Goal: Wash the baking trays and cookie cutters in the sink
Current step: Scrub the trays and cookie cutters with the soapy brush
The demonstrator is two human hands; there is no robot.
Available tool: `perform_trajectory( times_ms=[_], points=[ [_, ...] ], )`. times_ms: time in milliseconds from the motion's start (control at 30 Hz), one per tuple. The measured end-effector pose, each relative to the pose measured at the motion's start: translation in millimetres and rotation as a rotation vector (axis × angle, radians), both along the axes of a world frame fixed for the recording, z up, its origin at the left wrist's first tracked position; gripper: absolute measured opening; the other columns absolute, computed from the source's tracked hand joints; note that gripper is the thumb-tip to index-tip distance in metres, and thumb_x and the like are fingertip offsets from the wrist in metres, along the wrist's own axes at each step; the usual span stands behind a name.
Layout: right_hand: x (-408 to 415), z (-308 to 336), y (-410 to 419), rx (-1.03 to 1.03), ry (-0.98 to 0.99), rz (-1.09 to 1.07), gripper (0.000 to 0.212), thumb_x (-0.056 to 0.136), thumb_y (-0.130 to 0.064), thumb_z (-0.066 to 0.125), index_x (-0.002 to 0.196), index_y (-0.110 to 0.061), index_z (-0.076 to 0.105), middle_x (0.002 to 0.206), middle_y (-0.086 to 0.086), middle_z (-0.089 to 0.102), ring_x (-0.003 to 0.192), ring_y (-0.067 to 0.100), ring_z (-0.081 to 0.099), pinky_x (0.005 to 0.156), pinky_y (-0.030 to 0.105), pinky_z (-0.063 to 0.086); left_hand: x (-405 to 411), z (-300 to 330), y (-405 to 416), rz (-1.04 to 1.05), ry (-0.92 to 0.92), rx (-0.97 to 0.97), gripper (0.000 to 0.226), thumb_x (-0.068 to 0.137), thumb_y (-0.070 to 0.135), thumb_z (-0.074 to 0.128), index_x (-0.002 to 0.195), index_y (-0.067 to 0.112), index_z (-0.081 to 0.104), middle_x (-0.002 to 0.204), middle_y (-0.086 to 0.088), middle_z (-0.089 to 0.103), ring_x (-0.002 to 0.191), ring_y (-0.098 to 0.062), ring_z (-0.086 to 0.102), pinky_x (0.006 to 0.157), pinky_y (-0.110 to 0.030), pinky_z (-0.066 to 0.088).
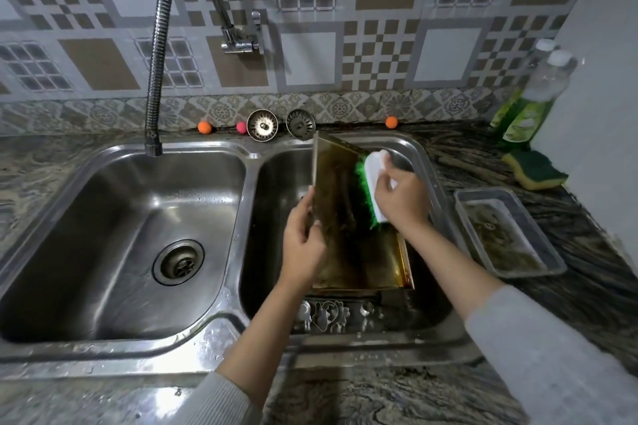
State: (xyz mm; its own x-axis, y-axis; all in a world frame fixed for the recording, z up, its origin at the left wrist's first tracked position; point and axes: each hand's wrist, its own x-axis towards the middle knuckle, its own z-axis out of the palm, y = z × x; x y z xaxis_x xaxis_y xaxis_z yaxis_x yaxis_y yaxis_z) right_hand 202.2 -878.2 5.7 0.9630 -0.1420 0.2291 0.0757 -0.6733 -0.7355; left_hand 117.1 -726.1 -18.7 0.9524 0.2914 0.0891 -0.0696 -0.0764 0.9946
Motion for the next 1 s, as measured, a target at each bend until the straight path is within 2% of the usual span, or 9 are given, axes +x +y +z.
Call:
perform_trajectory(
  times_ms=[167,267,333,433,533,600,700,900,1000],
  points=[
    [-32,-5,52,0.045,-0.014,0.131,0.032,0.090,-0.029,0.048,0.112,-0.019,0.070,0.087,0.013,0.072,0.065,0.022,0.060,0.052,0.024,0.035,11,0,3,0.099,0.050,-0.087,0.054,0.088,0.003,0.044,0.137,0.026,0.043,0.136,-0.012,0.052,0.125,-0.022,0.051,0.109,-0.046,0.039],
    [-71,-24,47,0.101,0.011,0.259,0.033,0.092,-0.026,0.048,0.119,-0.018,0.067,0.093,0.006,0.074,0.054,0.020,0.060,0.045,0.030,0.043,17,-2,20,0.192,0.065,-0.134,0.055,0.092,-0.009,0.040,0.139,0.018,0.043,0.130,-0.018,0.056,0.119,-0.025,0.055,0.106,-0.042,0.042],
    [-65,-27,26,0.014,0.039,0.237,0.030,0.094,-0.023,0.050,0.118,-0.013,0.067,0.096,0.009,0.073,0.049,0.016,0.057,0.039,0.021,0.039,14,-7,27,0.184,0.058,-0.089,0.054,0.094,-0.007,0.040,0.141,0.018,0.043,0.133,-0.016,0.054,0.123,-0.025,0.052,0.108,-0.043,0.041],
    [-36,-17,-6,-0.062,0.025,0.105,0.032,0.094,-0.024,0.051,0.124,-0.021,0.063,0.109,0.006,0.071,0.066,0.019,0.063,0.052,0.020,0.041,13,-11,32,0.188,0.085,-0.108,0.054,0.096,-0.004,0.038,0.144,0.022,0.038,0.133,-0.010,0.054,0.122,-0.019,0.053,0.107,-0.039,0.042],
    [-19,-1,-23,-0.017,-0.015,0.061,0.038,0.096,-0.028,0.050,0.134,-0.027,0.051,0.095,0.000,0.072,0.065,0.021,0.062,0.053,0.027,0.046,15,-12,36,0.174,0.089,-0.097,0.054,0.097,-0.003,0.037,0.145,0.022,0.037,0.129,-0.008,0.056,0.116,-0.017,0.055,0.099,-0.030,0.046],
    [-12,2,-34,0.020,-0.064,0.043,0.038,0.096,-0.030,0.050,0.134,-0.030,0.050,0.102,0.005,0.071,0.080,0.026,0.065,0.062,0.031,0.049,16,-15,39,0.176,0.091,-0.108,0.054,0.097,-0.003,0.036,0.145,0.022,0.037,0.131,-0.007,0.056,0.118,-0.018,0.055,0.097,-0.027,0.045],
    [-10,-6,-48,0.003,-0.028,0.151,0.038,0.096,-0.033,0.050,0.135,-0.032,0.049,0.120,0.007,0.065,0.105,0.023,0.061,0.075,0.025,0.045,20,-21,47,0.196,0.112,-0.136,0.055,0.096,-0.004,0.036,0.145,0.021,0.039,0.137,-0.006,0.053,0.122,-0.017,0.053,0.089,-0.019,0.044],
    [-30,-17,-38,0.211,0.106,0.285,0.038,0.093,-0.036,0.055,0.129,-0.041,0.047,0.123,0.002,0.062,0.116,0.011,0.055,0.092,0.025,0.049,24,-24,48,0.158,0.107,-0.173,0.054,0.095,-0.005,0.036,0.143,0.020,0.041,0.135,-0.006,0.054,0.120,-0.019,0.055,0.081,-0.013,0.046],
    [-38,-13,-30,0.293,0.067,0.292,0.042,0.095,-0.021,0.053,0.135,-0.023,0.045,0.098,-0.014,0.061,0.081,-0.021,0.053,0.066,0.004,0.047,25,-22,42,0.136,0.106,-0.161,0.053,0.096,-0.005,0.036,0.144,0.018,0.039,0.136,-0.002,0.051,0.118,-0.010,0.054,0.080,-0.006,0.045]
  ],
)
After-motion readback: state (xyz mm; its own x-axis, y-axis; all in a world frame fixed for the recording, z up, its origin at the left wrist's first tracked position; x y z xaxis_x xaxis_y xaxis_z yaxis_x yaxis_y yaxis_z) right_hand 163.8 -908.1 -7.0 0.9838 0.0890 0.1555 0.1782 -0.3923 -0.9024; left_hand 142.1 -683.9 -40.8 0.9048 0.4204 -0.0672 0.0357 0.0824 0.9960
